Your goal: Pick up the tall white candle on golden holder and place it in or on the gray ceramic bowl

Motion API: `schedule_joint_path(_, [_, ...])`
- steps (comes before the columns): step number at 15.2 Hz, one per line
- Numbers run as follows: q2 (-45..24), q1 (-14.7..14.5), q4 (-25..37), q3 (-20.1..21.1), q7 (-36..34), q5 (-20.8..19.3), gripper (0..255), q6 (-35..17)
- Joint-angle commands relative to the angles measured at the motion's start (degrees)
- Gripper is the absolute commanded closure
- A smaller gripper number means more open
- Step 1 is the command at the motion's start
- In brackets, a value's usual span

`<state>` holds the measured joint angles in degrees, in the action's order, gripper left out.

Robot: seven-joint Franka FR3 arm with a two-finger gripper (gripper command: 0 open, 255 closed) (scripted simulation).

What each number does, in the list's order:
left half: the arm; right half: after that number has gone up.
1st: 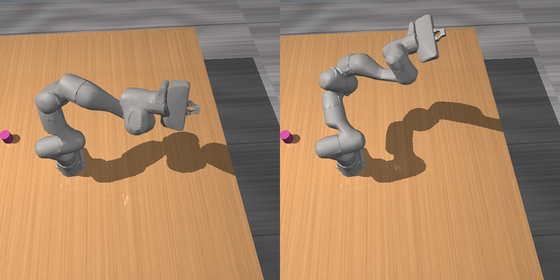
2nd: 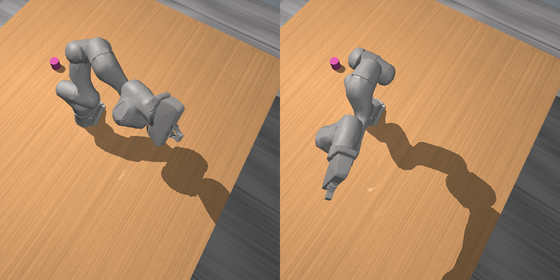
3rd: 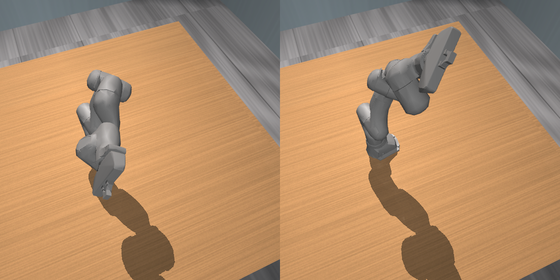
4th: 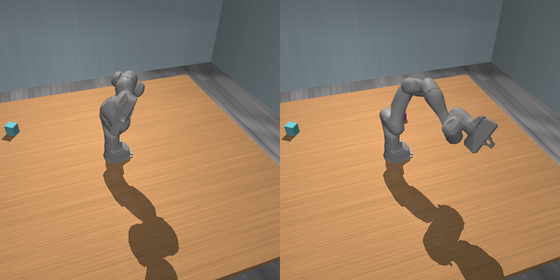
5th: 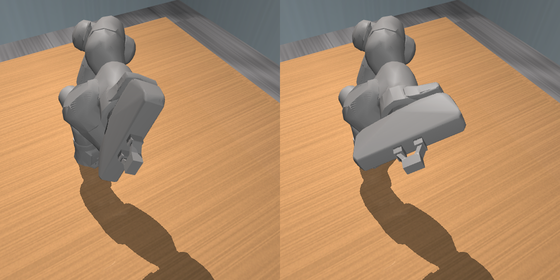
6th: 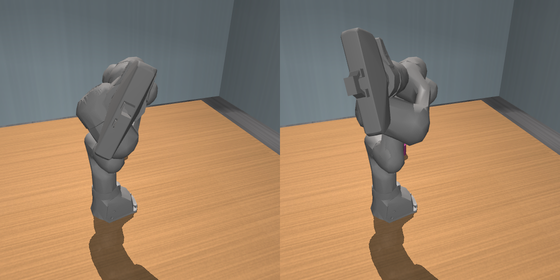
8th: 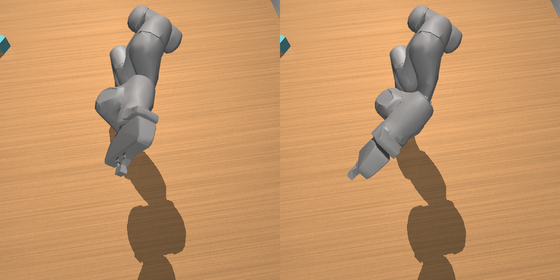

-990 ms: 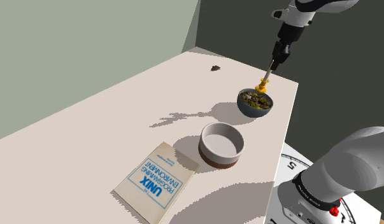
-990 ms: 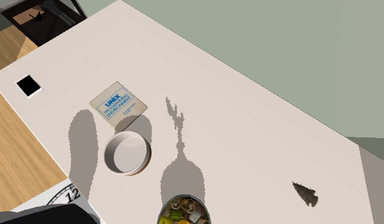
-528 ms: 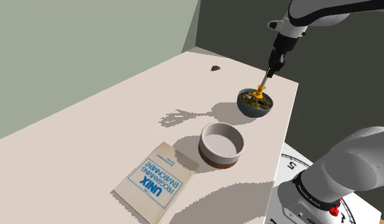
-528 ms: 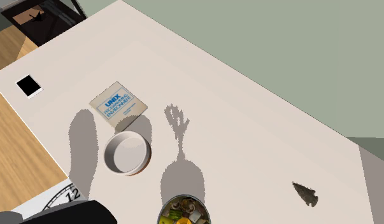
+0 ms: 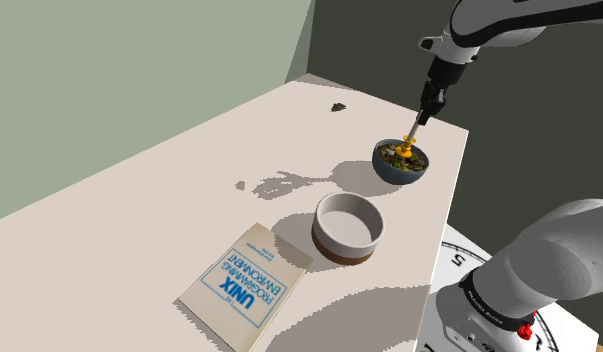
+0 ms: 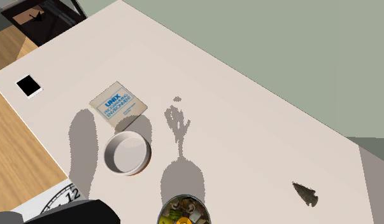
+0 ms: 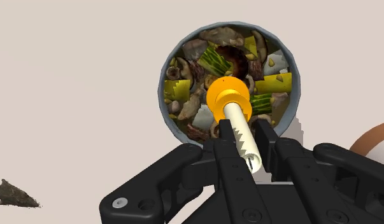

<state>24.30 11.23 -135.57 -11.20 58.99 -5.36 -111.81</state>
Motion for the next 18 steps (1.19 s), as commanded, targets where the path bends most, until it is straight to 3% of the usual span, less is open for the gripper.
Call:
schedule_joint_path(1, [0.00, 0.00, -0.01, 0.00, 0.00, 0.00, 255, -0.01])
schedule_joint_path(2, [0.00, 0.00, -0.01, 0.00, 0.00, 0.00, 0, -0.01])
schedule_joint_path(7, [0.00, 0.00, -0.01, 0.00, 0.00, 0.00, 0, -0.02])
schedule_joint_path(11, [0.98, -0.16, 6.48, 0.52, 0.02, 0.27, 0, 7.46])
schedule_joint_path(18, [0.98, -0.15, 6.48, 0.52, 0.02, 0.27, 0, 7.46])
